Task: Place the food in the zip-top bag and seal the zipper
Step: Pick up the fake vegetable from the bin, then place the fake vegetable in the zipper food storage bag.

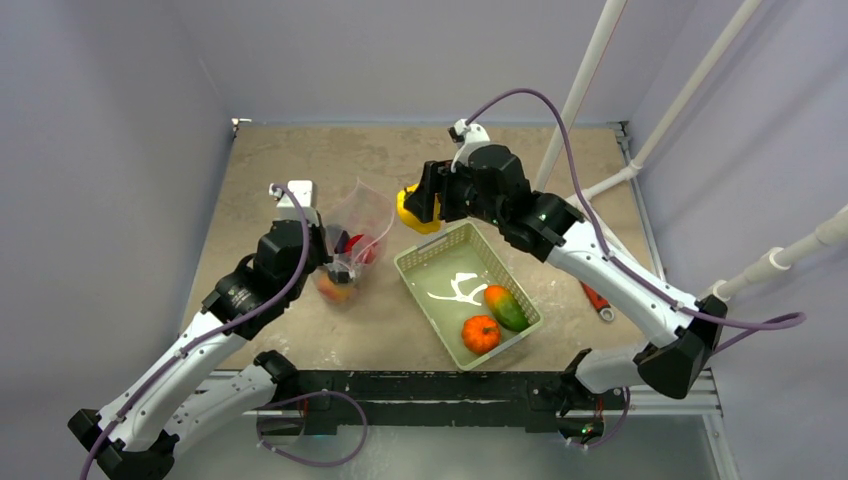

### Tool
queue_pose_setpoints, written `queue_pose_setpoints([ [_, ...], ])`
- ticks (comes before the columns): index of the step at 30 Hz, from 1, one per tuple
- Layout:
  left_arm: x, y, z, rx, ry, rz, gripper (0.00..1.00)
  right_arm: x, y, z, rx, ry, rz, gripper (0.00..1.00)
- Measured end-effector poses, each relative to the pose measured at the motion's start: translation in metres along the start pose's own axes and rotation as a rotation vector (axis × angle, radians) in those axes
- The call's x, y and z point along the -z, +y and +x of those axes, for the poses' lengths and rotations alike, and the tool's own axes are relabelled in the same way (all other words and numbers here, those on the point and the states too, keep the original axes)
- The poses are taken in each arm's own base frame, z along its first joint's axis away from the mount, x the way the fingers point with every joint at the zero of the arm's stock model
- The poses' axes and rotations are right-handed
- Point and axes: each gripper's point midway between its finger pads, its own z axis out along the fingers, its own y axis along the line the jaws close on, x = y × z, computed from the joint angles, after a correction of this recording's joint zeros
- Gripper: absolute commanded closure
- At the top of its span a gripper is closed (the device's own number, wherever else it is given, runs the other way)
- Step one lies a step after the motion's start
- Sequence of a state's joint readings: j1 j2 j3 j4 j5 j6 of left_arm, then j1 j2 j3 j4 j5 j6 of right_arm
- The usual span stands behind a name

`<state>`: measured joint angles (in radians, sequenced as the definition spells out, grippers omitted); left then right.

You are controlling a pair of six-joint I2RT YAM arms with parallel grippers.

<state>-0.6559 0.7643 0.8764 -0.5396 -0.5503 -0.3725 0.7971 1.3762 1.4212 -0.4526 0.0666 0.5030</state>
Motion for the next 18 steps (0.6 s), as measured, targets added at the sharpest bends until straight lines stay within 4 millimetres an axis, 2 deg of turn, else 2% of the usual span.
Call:
queue_pose_setpoints([
  [12,0.003,0.002,-0.004,0.010,-0.016,0.002,1.00,0.033,0.103,-0.053,0.067,-0.181,-0.358,0.83],
  [15,0.004,0.002,-0.005,0.013,-0.020,0.003,1.00,0.031,0.118,-0.057,0.080,-0.211,-0.404,0.85],
  [18,0.005,0.002,-0.005,0.013,-0.021,0.004,1.00,0.017,0.124,-0.054,0.092,-0.213,-0.418,0.85],
])
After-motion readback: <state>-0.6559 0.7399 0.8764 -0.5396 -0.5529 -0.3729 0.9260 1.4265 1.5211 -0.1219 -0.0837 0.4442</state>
